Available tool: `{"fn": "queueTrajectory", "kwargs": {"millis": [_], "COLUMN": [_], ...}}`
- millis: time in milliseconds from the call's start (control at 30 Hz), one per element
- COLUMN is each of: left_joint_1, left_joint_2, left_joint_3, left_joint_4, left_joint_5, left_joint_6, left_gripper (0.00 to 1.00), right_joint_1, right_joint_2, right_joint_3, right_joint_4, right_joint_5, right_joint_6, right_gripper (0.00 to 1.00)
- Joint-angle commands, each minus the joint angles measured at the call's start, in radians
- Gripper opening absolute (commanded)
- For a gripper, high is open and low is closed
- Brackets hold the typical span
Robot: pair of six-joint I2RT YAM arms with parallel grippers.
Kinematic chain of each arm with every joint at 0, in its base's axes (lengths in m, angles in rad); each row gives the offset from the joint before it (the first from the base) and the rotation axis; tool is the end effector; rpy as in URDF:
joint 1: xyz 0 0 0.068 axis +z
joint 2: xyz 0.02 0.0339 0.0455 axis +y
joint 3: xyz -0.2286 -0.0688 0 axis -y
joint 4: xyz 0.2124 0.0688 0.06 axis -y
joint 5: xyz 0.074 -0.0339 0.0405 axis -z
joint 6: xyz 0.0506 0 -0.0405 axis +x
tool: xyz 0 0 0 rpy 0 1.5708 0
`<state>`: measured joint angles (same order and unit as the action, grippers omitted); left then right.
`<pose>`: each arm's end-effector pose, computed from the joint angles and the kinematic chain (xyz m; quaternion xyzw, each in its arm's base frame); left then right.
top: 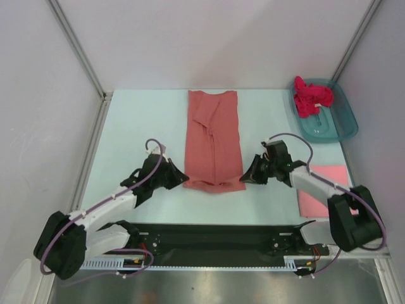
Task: Fold and stack the t-shirts
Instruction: Fold the tshirt
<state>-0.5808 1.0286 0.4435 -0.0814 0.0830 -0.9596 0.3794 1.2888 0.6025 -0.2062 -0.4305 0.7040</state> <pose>0.1733 -0.1188 0.1651 -0.1514 0.8861 -0.3307 0.2873 0.2095 0.1063 0.1515 0.0787 0.9207 0.3402 0.1746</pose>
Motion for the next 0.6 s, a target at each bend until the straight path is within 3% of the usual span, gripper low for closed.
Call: {"fn": "queueTrajectory", "kwargs": {"millis": [0, 267, 567], "left_joint_1": [0.09, 0.234, 0.329], "left_joint_2": [0.133, 0.438, 0.672], "left_joint_3": [0.128, 0.426, 0.586], "left_joint_4": [0.11, 0.149, 0.197], "left_joint_5": [0.064, 0.165, 0.267], "left_joint_6": [0.091, 0.137, 0.131], "left_gripper": [0.0, 0.0, 0.0], "right_joint_1": [-0.039, -0.125, -0.172], "right_joint_2": [0.137, 0.444, 0.661], "right_joint_3": [0.15, 0.445, 0.681], "right_joint_4": [0.056, 0.082, 0.076], "right_joint_5": [-0.04, -0.125, -0.166], "right_joint_6": [-0.07, -0.086, -0.087], "right_gripper": [0.0, 0.0, 0.0]}}
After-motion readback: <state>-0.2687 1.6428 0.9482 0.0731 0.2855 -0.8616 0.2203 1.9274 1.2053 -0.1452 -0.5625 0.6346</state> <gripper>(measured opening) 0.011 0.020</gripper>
